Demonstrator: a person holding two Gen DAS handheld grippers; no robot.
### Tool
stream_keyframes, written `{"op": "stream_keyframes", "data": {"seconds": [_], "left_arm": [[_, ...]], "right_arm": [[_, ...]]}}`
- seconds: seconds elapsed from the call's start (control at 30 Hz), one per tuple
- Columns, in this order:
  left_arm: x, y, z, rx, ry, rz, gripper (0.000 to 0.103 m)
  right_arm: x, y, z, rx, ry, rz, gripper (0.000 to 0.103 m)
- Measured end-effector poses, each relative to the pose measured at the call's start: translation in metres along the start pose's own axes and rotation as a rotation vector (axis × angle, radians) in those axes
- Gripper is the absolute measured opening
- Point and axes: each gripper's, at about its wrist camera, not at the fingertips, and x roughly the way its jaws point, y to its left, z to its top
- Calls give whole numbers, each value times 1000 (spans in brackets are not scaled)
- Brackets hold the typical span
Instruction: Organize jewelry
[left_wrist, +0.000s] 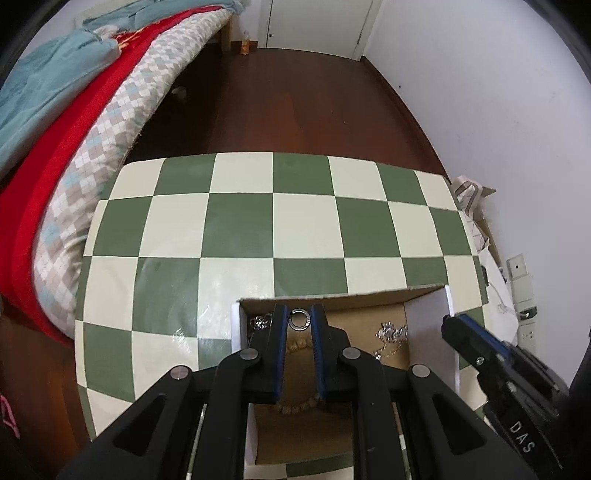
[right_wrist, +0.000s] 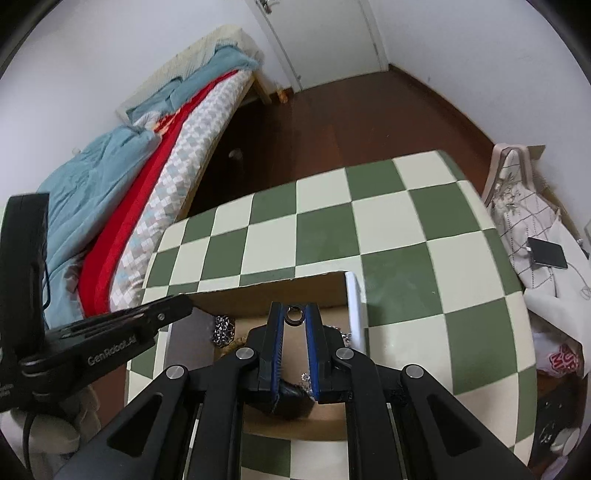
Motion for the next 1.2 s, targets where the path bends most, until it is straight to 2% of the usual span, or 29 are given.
{"op": "stream_keyframes", "data": {"seconds": [0.1, 0.13, 0.17, 0.2, 0.23, 0.27, 0.37, 0.4, 0.43, 0.47, 0.53, 0.63, 0.77, 0.87, 1.0, 1.2], "left_arm": [[-4, 4, 6, -21, -9, 7, 14], [-7, 5, 7, -27, -15, 19, 23], [-9, 6, 9, -28, -21, 24, 30], [-15, 7, 10, -32, -35, 30, 47], [-19, 9, 10, -39, -45, 42, 65], [-24, 11, 10, -45, -56, 49, 72], [-39, 15, 8, -44, -71, 96, 89], [-41, 15, 6, -37, -71, 121, 99], [-44, 15, 4, -28, -73, 139, 103], [-47, 15, -1, -16, -73, 168, 103], [-51, 17, -10, -9, -67, 195, 103], [-56, 19, -29, -9, -52, 230, 103], [-66, 21, -52, -19, -29, 234, 103], [-80, 18, -61, -17, -42, 244, 103], [-118, 12, -71, -23, -113, 236, 103], [-178, 2, -86, -22, -221, 226, 103]], "right_arm": [[5, -1, 4, 11, 21, 1, 14], [6, -1, 5, 17, 26, -4, 16], [5, -1, 5, 21, 27, -10, 28], [4, -2, 6, 26, 30, -14, 37], [2, -2, 7, 30, 30, -14, 51], [-1, -1, 7, 29, 28, -29, 57], [-14, 1, 7, 29, 38, -63, 60], [-17, 1, 7, 26, 46, -88, 63], [-21, 3, 6, 15, 53, -118, 73], [-26, 5, 5, 2, 61, -146, 86], [-31, 7, 2, -21, 83, -203, 97], [-39, 11, -6, -53, 123, -269, 103], [-52, 14, -18, -72, 144, -305, 103], [-63, 17, -27, -78, 149, -320, 103], [-86, 25, -37, -84, 133, -323, 103], [-144, 45, -44, -96, 49, -326, 103]]}}
